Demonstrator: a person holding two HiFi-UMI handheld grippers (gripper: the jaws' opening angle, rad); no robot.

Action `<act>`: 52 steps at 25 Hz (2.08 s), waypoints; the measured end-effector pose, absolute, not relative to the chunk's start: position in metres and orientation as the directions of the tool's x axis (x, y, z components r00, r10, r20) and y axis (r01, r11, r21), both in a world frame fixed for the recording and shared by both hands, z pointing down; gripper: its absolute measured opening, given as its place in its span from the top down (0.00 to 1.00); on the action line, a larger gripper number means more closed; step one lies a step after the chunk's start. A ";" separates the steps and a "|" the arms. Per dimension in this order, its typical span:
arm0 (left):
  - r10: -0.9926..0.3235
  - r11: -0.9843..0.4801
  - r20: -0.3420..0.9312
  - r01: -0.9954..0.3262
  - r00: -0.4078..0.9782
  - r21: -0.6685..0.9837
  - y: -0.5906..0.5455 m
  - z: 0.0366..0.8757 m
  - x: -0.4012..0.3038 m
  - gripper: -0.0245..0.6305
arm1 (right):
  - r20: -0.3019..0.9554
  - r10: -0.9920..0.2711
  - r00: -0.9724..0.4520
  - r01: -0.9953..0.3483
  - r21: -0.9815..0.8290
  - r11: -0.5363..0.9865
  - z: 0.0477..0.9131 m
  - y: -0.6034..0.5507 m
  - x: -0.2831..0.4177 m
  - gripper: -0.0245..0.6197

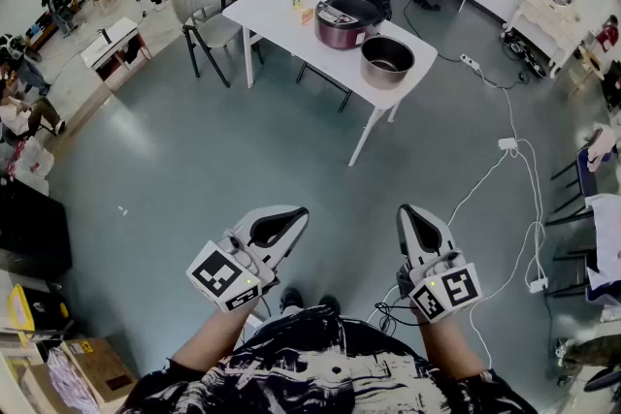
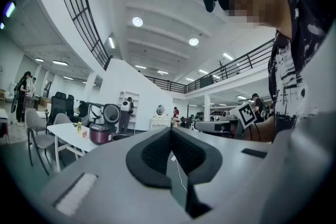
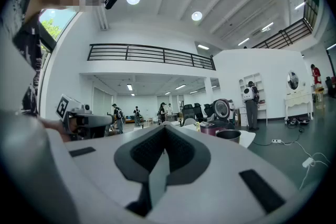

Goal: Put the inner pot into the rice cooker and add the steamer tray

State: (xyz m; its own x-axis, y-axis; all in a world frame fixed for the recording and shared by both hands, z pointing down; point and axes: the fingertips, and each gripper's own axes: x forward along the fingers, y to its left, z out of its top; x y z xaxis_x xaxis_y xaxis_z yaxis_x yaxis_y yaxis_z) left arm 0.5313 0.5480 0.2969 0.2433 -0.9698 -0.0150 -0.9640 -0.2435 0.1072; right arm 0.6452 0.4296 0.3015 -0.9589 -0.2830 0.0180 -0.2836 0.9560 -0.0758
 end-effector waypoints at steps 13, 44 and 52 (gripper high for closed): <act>-0.971 -0.240 -0.013 -0.964 0.240 0.112 0.543 0.298 0.528 0.96 | 0.019 -0.277 -0.961 -0.278 -0.083 0.957 0.303 0.424 0.642 0.97; -0.987 -0.156 0.011 -0.982 0.158 0.105 0.512 0.306 0.537 0.96 | -0.045 -0.129 -0.991 -0.122 -0.128 0.984 0.307 0.392 0.638 0.13; -0.993 -0.111 0.019 -0.988 0.113 0.105 0.492 0.311 0.503 0.96 | -0.031 -0.094 -0.995 -0.089 -0.131 0.987 0.317 0.366 0.601 0.13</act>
